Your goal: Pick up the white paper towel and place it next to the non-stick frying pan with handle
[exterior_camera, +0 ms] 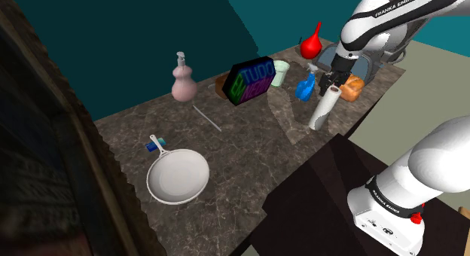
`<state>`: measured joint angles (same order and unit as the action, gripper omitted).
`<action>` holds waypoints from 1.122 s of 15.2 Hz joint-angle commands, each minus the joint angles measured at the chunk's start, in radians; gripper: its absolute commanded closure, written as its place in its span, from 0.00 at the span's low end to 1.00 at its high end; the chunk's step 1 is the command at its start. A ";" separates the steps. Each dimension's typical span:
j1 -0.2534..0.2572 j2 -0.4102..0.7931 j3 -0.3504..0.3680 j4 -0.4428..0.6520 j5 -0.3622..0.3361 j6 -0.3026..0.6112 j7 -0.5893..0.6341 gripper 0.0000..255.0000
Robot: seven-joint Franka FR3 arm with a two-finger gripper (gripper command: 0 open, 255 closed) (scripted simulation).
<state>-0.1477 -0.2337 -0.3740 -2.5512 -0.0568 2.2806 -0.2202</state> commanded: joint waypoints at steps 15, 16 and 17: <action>-0.010 -0.131 0.032 0.117 -0.029 -0.244 0.037 1.00; -0.010 -0.136 0.034 0.127 -0.030 -0.259 0.038 1.00; -0.010 -0.141 0.035 0.136 -0.030 -0.273 0.039 1.00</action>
<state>-0.1578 -0.3704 -0.3399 -2.4259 -0.0864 2.0231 -0.1814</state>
